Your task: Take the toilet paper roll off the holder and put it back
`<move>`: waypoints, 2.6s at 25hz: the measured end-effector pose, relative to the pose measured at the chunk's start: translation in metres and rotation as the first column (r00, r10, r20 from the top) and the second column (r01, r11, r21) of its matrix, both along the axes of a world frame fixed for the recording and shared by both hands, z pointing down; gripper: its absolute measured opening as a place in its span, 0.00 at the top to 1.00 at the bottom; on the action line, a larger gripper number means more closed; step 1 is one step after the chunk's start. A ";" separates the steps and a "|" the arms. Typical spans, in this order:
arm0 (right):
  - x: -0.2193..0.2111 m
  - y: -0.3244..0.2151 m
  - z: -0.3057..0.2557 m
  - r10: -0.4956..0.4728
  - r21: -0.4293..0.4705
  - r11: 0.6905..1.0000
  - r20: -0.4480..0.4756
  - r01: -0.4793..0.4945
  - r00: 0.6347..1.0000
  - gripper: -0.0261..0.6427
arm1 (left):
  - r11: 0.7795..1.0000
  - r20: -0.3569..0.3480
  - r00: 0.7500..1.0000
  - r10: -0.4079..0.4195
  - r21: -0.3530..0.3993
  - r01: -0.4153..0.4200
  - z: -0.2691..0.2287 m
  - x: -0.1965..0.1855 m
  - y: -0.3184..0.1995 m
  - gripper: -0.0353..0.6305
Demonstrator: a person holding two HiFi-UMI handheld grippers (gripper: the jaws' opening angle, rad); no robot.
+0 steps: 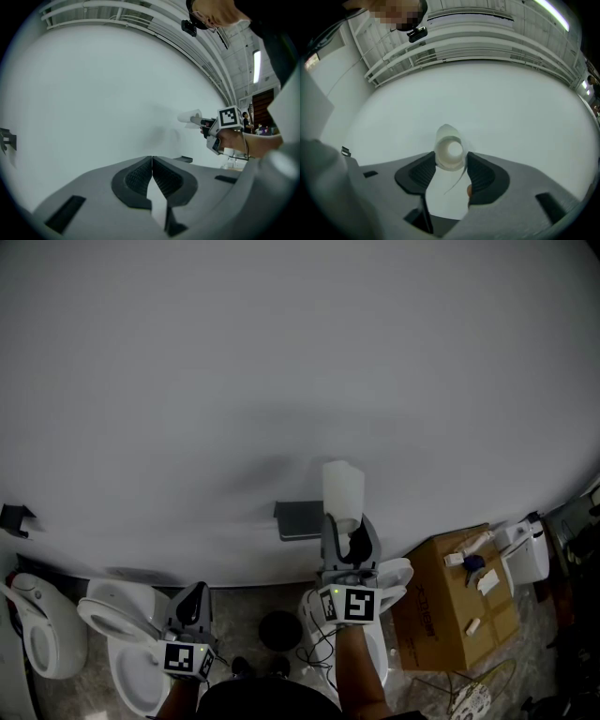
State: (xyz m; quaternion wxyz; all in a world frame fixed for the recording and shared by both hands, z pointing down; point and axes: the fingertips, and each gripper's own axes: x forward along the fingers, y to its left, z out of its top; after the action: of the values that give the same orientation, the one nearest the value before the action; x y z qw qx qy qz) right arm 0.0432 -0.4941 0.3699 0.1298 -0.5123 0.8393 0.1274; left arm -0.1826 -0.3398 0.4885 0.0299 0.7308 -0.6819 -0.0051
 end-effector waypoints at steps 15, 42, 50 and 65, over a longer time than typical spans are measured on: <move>-0.003 -0.028 0.084 -0.016 -0.168 0.986 -0.014 0.014 1.000 0.64 | 1.000 0.011 1.000 -0.010 -0.001 0.010 -0.001 0.002 0.005 0.94; -0.017 -0.055 0.198 -0.064 -0.359 0.933 -0.096 0.025 0.993 0.64 | 0.999 -0.015 0.999 -0.039 -0.020 0.038 0.001 0.005 0.008 0.94; -0.020 -0.055 0.200 -0.070 -0.363 0.932 -0.118 0.023 0.991 0.64 | 1.000 0.003 1.000 -0.027 -0.011 0.027 0.003 0.005 0.007 0.94; -0.003 -0.024 0.192 -0.058 -0.367 0.930 -0.102 0.017 0.993 0.61 | 1.000 -0.007 1.000 -0.009 0.002 0.009 0.001 0.009 0.004 0.94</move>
State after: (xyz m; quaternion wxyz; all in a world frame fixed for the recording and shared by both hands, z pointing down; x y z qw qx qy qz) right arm 0.0397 -0.5177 0.5621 -0.0121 -0.5037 0.8638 -0.0052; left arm -0.1739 -0.3357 0.4895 0.0315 0.7278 -0.6851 -0.0082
